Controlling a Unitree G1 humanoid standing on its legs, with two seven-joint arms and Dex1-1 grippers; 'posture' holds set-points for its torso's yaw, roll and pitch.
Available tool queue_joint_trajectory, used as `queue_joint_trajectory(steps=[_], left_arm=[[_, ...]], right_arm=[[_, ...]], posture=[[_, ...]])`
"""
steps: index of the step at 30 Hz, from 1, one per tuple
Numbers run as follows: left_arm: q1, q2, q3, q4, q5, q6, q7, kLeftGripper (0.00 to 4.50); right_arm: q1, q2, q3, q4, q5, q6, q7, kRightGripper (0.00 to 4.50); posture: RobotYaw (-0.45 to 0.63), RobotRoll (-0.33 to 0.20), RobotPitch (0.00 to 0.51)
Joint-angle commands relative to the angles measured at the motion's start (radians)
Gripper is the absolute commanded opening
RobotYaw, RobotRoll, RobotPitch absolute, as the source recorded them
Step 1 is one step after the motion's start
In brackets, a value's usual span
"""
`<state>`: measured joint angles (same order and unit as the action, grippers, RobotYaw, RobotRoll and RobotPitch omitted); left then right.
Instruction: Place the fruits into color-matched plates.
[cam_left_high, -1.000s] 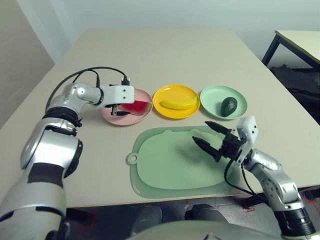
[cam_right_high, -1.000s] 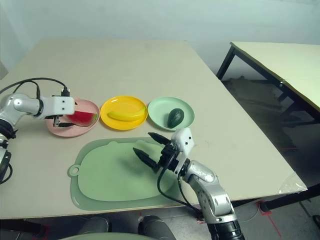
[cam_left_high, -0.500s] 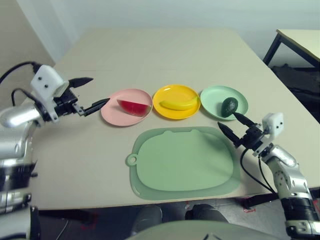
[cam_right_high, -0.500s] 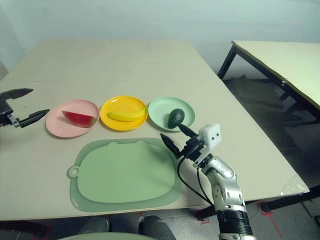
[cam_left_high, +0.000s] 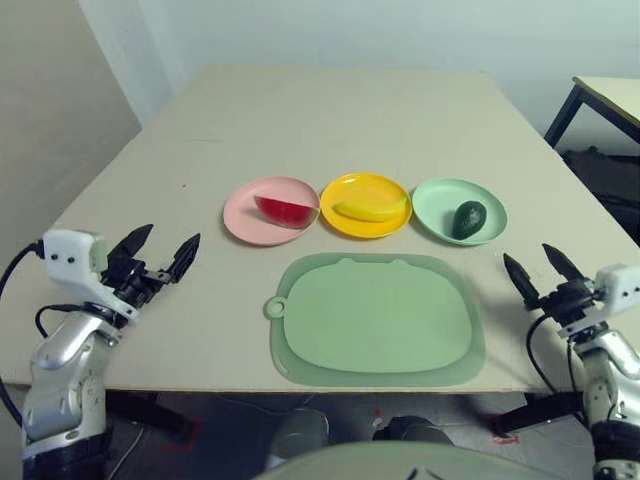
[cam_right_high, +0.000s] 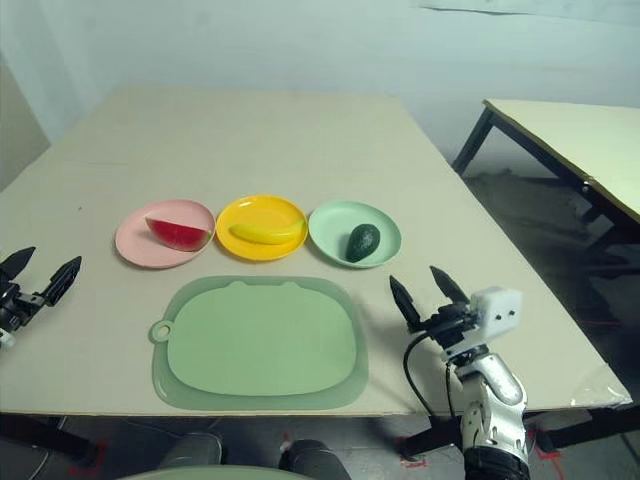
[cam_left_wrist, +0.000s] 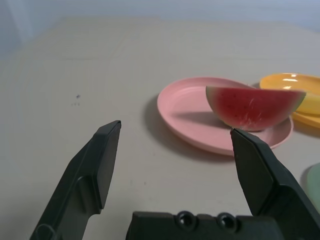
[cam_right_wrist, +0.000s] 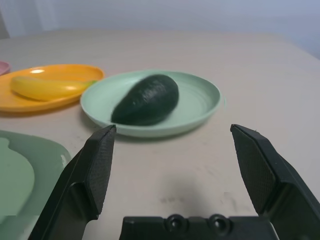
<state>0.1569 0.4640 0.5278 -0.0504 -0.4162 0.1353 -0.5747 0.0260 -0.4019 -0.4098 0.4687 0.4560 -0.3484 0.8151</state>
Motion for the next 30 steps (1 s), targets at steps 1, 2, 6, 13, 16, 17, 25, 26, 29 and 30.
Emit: queue_joint_trajectory(steps=[1,2,6,13,16,17,25,26,29,30], left_arm=[[0.018,-0.021,-0.021,0.080,0.031,-0.052,0.008,4.47],[0.019,-0.025,-0.020,0.096,0.032,-0.063,0.007,4.47],[0.030,-0.036,-0.013,0.173,0.030,-0.111,0.004,4.47],[-0.010,-0.009,-0.004,0.280,0.017,-0.166,-0.014,4.47],[-0.052,0.018,-0.002,0.335,0.019,-0.187,-0.024,4.47],[-0.071,0.028,-0.005,0.357,0.019,-0.195,-0.031,4.47],[-0.214,0.052,-0.052,0.484,0.048,-0.248,-0.043,4.47],[-0.217,0.053,-0.054,0.490,0.049,-0.254,-0.045,4.47],[-0.204,0.053,-0.052,0.485,0.048,-0.260,-0.046,4.47],[-0.200,0.055,-0.049,0.484,0.046,-0.262,-0.044,4.47]], right_arm=[[-0.051,-0.036,-0.022,0.115,0.005,-0.034,0.032,4.50],[-0.069,-0.044,-0.026,0.147,0.004,-0.045,0.040,4.50],[-0.134,-0.077,-0.045,0.266,0.005,-0.089,0.057,4.50],[-0.190,-0.106,-0.067,0.333,0.007,-0.096,0.046,4.50],[-0.206,-0.112,-0.066,0.357,0.003,-0.099,0.045,4.50],[-0.212,-0.113,-0.066,0.364,0.002,-0.100,0.043,4.50],[-0.230,-0.106,-0.060,0.406,-0.005,-0.119,0.033,4.50],[-0.228,-0.104,-0.059,0.409,-0.007,-0.123,0.033,4.50],[-0.223,-0.103,-0.072,0.412,0.006,-0.129,0.028,4.50],[-0.221,-0.103,-0.075,0.414,0.009,-0.131,0.028,4.50]], posture=[[0.18,0.000,0.000],[0.18,0.000,0.000],[0.16,0.000,0.000],[0.17,0.000,0.000],[0.18,0.000,0.000],[0.19,0.000,0.000],[0.18,0.000,0.000],[0.18,0.000,0.000],[0.19,0.000,0.000],[0.19,0.000,0.000]])
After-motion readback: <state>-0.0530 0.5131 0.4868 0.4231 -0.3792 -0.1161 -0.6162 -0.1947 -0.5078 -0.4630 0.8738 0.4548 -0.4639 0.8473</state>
